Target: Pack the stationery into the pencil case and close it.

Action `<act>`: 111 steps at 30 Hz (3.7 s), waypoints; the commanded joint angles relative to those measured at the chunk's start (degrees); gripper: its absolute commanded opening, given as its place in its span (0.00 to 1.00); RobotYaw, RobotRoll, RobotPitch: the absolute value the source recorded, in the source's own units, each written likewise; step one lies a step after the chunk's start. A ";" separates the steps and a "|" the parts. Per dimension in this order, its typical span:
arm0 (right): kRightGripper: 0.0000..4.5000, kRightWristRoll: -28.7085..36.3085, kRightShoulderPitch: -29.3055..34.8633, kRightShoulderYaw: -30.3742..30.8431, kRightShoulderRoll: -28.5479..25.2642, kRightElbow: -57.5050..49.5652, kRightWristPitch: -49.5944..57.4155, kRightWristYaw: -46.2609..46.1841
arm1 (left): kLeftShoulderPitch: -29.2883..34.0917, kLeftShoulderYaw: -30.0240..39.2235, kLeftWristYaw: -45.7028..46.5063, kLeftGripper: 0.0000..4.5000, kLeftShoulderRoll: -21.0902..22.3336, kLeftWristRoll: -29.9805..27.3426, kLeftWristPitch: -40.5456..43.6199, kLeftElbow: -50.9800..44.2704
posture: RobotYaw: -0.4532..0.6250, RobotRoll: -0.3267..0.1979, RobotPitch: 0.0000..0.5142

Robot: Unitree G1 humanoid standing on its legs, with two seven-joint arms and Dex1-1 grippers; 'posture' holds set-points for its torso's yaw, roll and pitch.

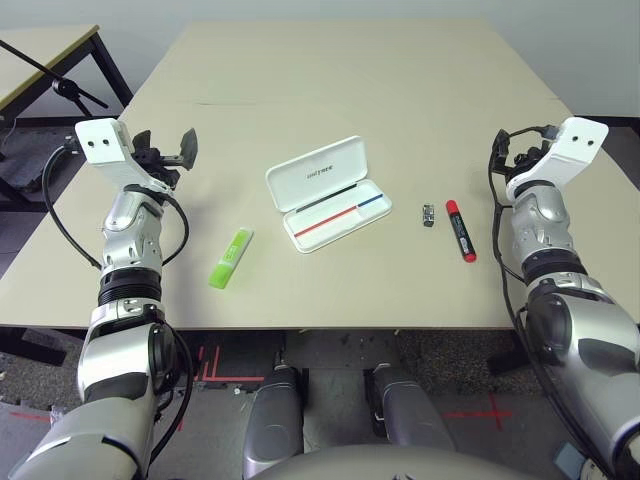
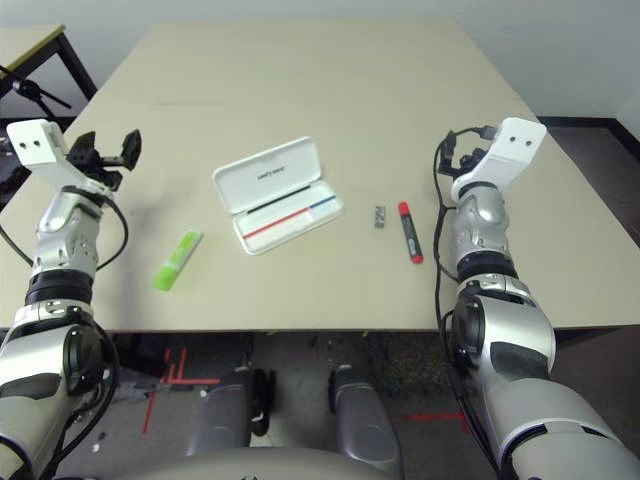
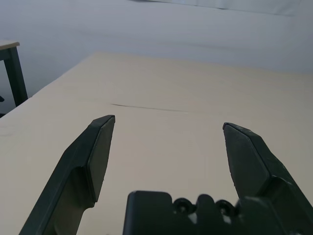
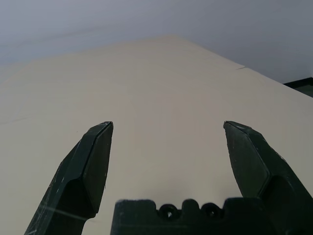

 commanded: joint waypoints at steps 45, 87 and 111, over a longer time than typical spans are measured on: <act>1.00 -4.38 7.80 19.27 -12.11 -25.97 18.36 51.77 | 29.98 -13.44 -22.43 0.99 13.26 -20.25 43.50 -76.07 | 0.43 0.62 0.41; 1.00 -1.64 13.57 21.11 -13.86 -45.14 27.92 58.25 | 17.76 -38.51 -19.17 0.99 11.60 0.11 58.03 -65.07 | 0.35 0.62 0.42; 1.00 -0.73 14.95 20.28 -15.44 -47.03 28.35 58.25 | 13.11 -37.83 -25.60 0.00 13.63 3.00 48.90 -59.17 | 0.33 0.62 0.41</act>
